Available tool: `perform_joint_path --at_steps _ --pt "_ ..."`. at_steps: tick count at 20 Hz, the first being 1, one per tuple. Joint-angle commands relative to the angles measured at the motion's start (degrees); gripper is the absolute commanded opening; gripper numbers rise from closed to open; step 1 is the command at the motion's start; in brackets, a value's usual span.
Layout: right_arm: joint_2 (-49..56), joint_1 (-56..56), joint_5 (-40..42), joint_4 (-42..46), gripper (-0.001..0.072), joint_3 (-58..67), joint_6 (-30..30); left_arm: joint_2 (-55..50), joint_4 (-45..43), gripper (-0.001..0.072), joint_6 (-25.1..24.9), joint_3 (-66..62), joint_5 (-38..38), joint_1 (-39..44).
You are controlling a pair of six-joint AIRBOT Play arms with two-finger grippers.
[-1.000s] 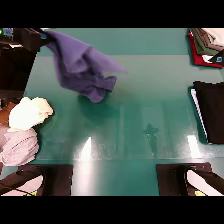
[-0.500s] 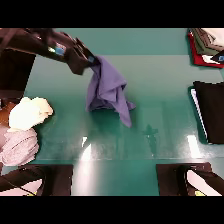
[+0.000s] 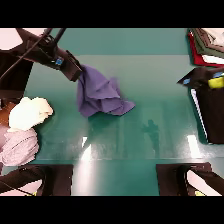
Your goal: Fold the shirts.
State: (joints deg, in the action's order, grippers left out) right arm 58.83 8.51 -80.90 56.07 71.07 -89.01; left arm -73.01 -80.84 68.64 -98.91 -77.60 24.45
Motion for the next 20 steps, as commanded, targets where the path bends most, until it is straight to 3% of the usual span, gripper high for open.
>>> perform_joint_path --at_steps 1,3,8,13,20 --pt "1.8 -5.6 12.3 -4.1 0.0422 -13.9 1.1 2.1 -6.5 0.0026 2.1 0.0 -1.4 0.0" --pt "6.3 -10.9 17.1 -4.1 0.0515 -17.6 1.9 2.2 -6.4 0.0025 3.0 0.0 -1.4 0.0" --pt "19.1 -21.9 29.9 -4.1 0.0515 -16.7 3.2 2.2 -6.4 0.0026 3.6 0.0 -1.6 0.0" --pt "30.3 -27.6 29.3 -13.6 0.0514 -7.8 8.1 2.2 -6.5 0.0025 3.6 0.0 -1.7 0.0" --pt "41.5 -34.9 24.7 -14.3 0.0505 4.4 8.1 2.2 -6.5 0.0026 3.6 0.0 -1.9 0.0"
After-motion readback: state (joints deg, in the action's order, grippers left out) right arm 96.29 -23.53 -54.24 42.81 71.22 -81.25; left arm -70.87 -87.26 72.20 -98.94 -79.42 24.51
